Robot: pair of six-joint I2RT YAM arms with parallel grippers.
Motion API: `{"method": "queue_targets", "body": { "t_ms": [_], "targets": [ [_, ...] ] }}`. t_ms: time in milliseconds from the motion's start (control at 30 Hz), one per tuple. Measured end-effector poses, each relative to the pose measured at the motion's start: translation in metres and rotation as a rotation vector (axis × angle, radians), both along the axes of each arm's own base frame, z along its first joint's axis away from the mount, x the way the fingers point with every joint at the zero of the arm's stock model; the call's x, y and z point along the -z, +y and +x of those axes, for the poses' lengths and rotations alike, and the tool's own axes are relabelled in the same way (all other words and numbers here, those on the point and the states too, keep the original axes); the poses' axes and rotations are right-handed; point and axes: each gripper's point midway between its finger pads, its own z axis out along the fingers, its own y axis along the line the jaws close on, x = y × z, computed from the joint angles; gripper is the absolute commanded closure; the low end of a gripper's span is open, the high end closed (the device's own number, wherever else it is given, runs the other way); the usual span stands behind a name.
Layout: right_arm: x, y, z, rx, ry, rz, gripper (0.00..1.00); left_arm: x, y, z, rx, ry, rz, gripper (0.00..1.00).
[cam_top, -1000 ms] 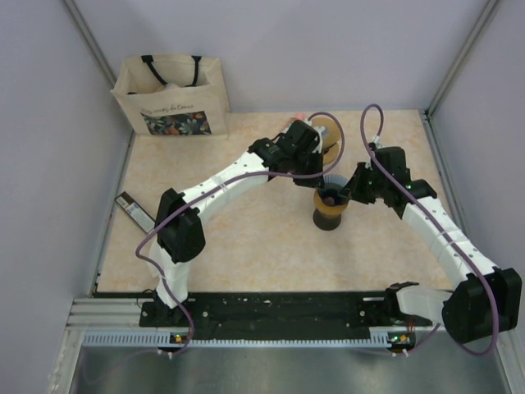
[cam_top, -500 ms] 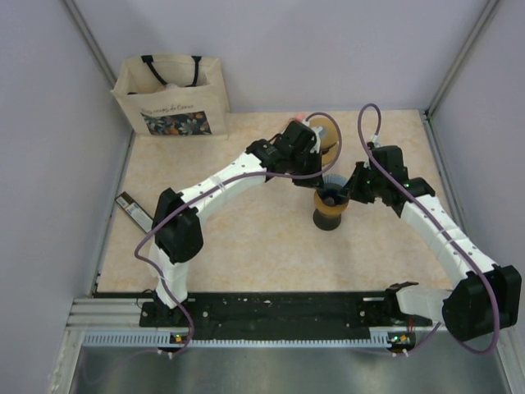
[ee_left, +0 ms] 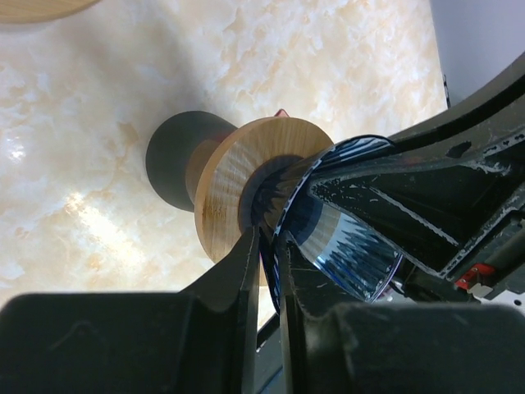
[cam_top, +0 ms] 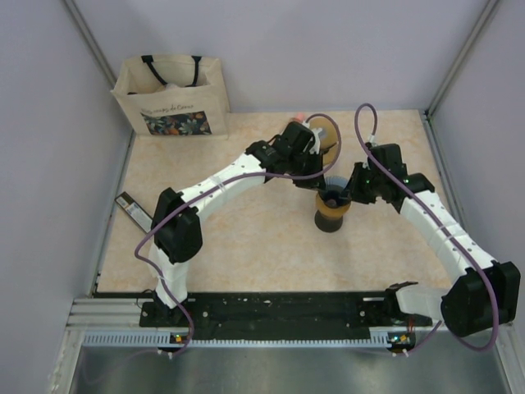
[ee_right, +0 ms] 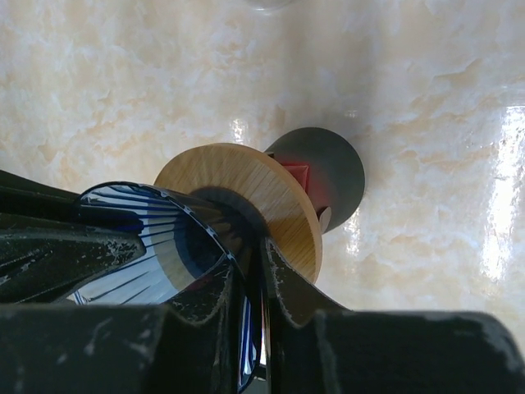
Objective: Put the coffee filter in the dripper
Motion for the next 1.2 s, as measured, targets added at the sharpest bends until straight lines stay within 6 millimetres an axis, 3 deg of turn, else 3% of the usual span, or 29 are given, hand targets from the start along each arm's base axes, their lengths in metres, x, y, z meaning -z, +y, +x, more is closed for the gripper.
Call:
{"method": "queue_targets", "body": {
  "t_ms": [267,467,600,633,700,1000,1200],
  "targets": [
    [-0.004,-0.001,-0.002,-0.007,0.012,-0.009,0.81,0.0,-0.002,-0.009,0.035,0.029,-0.017,0.76],
    [-0.006,-0.002,-0.003,-0.005,0.022,-0.013,0.73,0.0,-0.005,-0.02,0.071,0.057,-0.027,0.62],
    [-0.008,-0.002,-0.002,-0.004,0.021,-0.011,0.68,-0.001,-0.009,-0.03,0.108,0.067,-0.03,0.43],
    [-0.008,-0.002,-0.002,-0.003,0.02,-0.011,0.66,-0.001,-0.01,-0.033,0.116,0.07,-0.03,0.25],
    [-0.01,-0.002,-0.001,-0.003,0.018,-0.01,0.62,0.0,-0.012,-0.037,0.13,0.068,-0.028,0.01],
    [-0.016,-0.012,0.0,0.034,-0.003,-0.044,0.35,-0.02,-0.01,-0.034,0.142,0.009,-0.024,0.01],
    [-0.033,-0.019,-0.003,0.054,-0.044,-0.064,0.29,-0.056,0.004,-0.029,0.098,-0.101,-0.037,0.01]
  ]
}}
